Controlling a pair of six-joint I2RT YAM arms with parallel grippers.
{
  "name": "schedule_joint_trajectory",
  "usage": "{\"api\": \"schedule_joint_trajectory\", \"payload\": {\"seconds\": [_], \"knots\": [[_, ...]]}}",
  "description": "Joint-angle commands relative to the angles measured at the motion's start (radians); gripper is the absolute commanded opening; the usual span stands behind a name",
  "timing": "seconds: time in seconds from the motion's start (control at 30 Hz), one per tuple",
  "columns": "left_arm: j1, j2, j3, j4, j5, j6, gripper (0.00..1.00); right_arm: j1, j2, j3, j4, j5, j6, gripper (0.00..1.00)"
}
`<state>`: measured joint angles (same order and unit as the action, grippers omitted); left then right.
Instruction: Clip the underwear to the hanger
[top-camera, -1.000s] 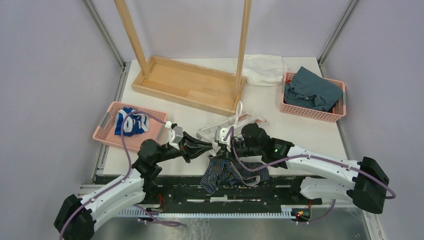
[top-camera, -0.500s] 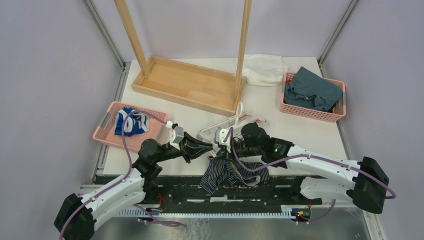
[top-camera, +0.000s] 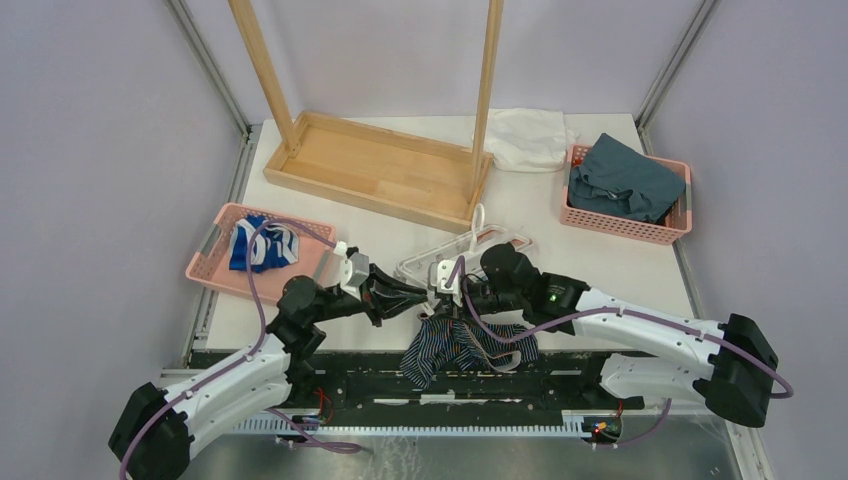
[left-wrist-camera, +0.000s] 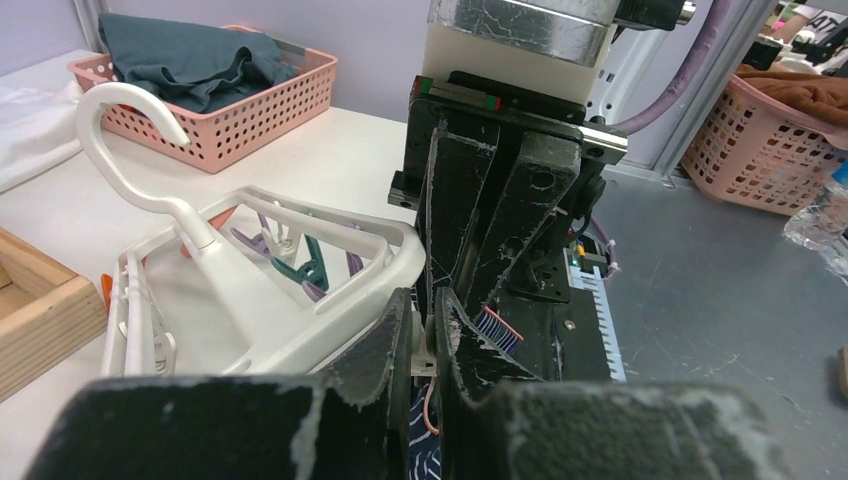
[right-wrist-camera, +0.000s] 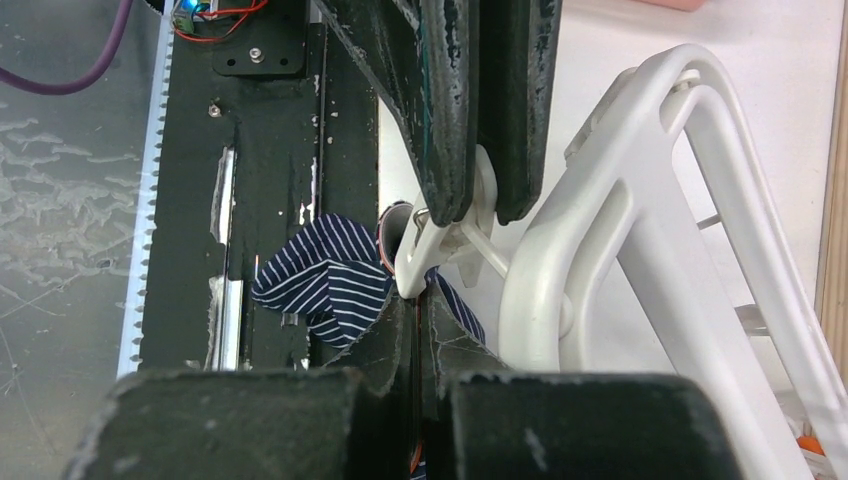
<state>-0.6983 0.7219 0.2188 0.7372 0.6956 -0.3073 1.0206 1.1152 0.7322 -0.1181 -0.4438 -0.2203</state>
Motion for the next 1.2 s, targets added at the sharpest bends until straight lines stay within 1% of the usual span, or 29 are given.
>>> {"api": "schedule_joint_trajectory", "payload": {"seconds": [0.0, 0.47, 0.7, 0.8, 0.9, 1.17], "knots": [[-0.007, 0.008, 0.058, 0.095, 0.065, -0.075, 0.03, -0.004, -0.020, 0.061, 0.015, 0.008, -0.028, 0.00], [-0.007, 0.012, 0.059, 0.089, 0.068, -0.072, 0.03, -0.005, -0.056, 0.074, -0.019, 0.039, -0.042, 0.00], [-0.008, 0.009, 0.060, 0.090, 0.064, -0.072, 0.03, -0.005, -0.032, 0.084, -0.031, 0.024, -0.039, 0.00], [-0.008, 0.003, 0.063, 0.088, 0.061, -0.074, 0.03, -0.004, -0.006, 0.079, -0.016, 0.028, -0.027, 0.00], [-0.009, -0.005, 0.065, 0.085, 0.057, -0.073, 0.03, -0.004, 0.009, 0.068, 0.001, 0.070, -0.009, 0.00], [-0.008, -0.014, 0.064, 0.070, 0.048, -0.065, 0.03, -0.005, 0.005, 0.051, 0.041, 0.108, 0.029, 0.00]]}}
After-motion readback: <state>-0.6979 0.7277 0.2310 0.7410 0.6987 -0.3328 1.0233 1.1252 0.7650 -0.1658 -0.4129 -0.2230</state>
